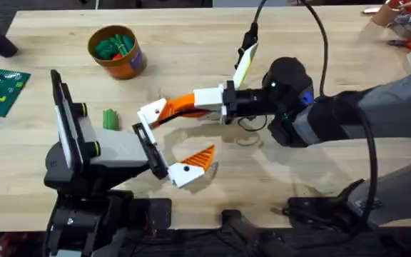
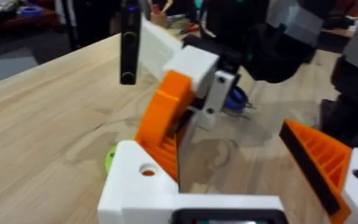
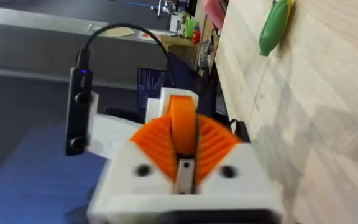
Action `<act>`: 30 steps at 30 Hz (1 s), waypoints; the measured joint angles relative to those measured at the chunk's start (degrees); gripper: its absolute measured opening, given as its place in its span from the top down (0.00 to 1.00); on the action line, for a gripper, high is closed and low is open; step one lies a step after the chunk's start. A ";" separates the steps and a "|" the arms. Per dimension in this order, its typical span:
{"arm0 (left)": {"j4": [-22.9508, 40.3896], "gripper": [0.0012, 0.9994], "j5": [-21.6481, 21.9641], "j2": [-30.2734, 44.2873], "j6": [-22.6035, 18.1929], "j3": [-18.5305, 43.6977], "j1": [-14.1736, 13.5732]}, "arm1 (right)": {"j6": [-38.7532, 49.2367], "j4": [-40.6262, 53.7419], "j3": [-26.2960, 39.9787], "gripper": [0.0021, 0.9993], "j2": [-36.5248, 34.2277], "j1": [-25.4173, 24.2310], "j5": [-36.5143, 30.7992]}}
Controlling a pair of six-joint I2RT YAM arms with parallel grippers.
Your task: Pick up the gripper from the table and insert it into the empty holder that is missing its gripper. Then pick up a screw, insert it into the mounting hole, and use the screwdriver to tighten it. Finally, clean up the table by picking up the vegetable and placing it into the bucket.
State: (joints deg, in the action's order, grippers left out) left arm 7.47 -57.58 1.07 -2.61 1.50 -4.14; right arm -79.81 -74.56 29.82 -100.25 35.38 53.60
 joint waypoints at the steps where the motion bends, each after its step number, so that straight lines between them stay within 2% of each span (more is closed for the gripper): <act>1: 0.01 0.01 -0.51 0.00 -0.09 0.00 -0.04 | 0.08 0.31 -0.01 0.71 0.00 0.08 -0.63; 4: 0.12 0.01 -2.22 -0.01 -0.41 0.00 -0.46 | 0.08 0.93 -0.06 0.53 -0.01 0.12 -2.22; 15: 0.28 0.01 -3.67 -0.01 -0.64 0.00 -0.48 | 0.09 0.88 -0.14 0.03 0.00 0.13 -3.19; 17: 0.30 0.01 -3.83 -0.01 -0.64 0.00 -0.48 | 0.08 0.91 -0.17 0.01 0.00 0.13 -3.19; 30: 0.32 0.01 -3.96 -0.01 -0.64 0.00 -0.48 | 0.08 0.89 -0.17 0.01 0.00 0.13 -3.19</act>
State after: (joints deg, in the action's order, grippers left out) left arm 7.79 -61.54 1.06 -3.25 1.50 -4.62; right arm -79.72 -73.67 29.65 -100.25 35.51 50.41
